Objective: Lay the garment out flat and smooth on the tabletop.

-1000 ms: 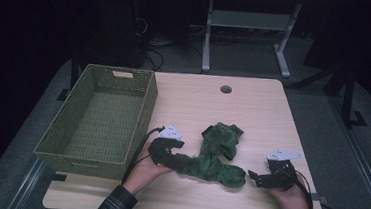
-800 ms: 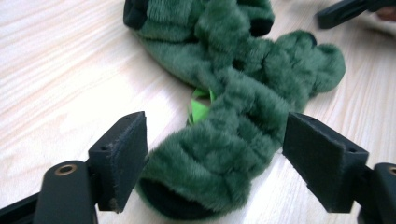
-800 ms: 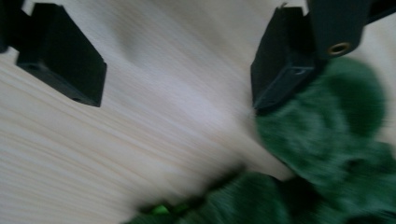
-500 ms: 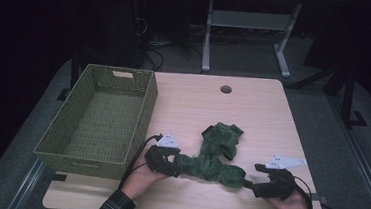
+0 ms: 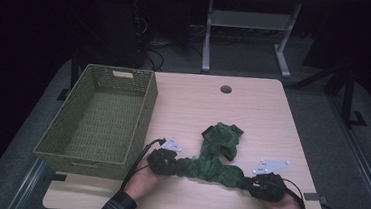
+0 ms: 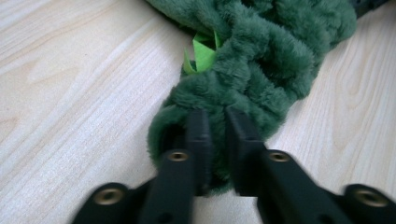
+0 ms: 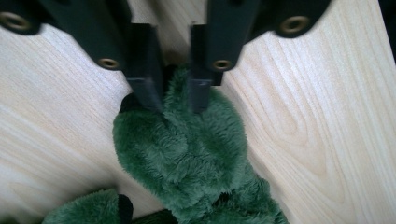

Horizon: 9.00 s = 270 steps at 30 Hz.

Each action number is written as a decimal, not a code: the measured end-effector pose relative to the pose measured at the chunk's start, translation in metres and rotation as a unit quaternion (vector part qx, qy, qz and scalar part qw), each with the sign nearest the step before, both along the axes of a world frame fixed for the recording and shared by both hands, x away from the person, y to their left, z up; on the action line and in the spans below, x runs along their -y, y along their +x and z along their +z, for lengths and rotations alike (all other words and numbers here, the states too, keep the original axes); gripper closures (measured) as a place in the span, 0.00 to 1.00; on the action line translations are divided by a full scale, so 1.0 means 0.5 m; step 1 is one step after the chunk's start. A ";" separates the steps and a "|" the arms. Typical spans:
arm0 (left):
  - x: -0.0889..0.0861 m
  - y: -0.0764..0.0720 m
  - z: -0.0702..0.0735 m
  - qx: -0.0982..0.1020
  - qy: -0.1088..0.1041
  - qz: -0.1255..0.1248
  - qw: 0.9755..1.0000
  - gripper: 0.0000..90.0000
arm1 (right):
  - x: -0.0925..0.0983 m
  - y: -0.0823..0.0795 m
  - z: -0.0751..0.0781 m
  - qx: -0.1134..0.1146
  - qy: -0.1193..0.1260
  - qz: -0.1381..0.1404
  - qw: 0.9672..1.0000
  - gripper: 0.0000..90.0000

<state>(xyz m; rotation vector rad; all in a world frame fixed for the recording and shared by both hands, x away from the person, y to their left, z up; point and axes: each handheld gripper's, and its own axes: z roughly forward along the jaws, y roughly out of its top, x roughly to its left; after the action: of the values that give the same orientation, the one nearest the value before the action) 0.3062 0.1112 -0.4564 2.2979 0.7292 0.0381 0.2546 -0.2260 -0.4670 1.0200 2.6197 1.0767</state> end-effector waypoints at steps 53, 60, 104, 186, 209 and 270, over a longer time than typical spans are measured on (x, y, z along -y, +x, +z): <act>0.090 0.131 0.081 0.030 -0.062 -0.011 0.998 0.60 | 0.036 0.089 0.025 0.011 0.045 -0.078 0.996 0.62; 0.121 0.165 0.079 0.028 -0.061 -0.010 0.998 0.57 | 0.024 0.110 0.013 -0.007 0.050 -0.068 0.996 0.59; 0.005 0.086 0.018 -0.003 0.022 0.069 0.997 0.96 | -0.022 0.203 0.037 0.002 0.025 -0.014 1.000 0.95; 0.049 0.222 0.069 0.104 -0.009 0.126 0.986 0.99 | -0.057 0.315 0.110 0.042 0.023 -0.030 0.998 0.96; 0.039 0.257 -0.015 0.083 0.001 0.166 0.983 1.00 | 0.009 0.351 0.000 -0.011 -0.007 -0.143 0.990 0.83; -0.042 -0.055 -0.028 0.071 0.034 0.020 0.997 0.14 | -0.221 0.129 0.105 0.041 0.063 0.026 0.997 0.75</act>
<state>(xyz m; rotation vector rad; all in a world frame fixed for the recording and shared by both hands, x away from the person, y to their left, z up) 0.2787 0.1322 -0.4706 2.3183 0.7088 0.2460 0.3192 -0.1157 -0.4145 0.9145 2.5532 1.2826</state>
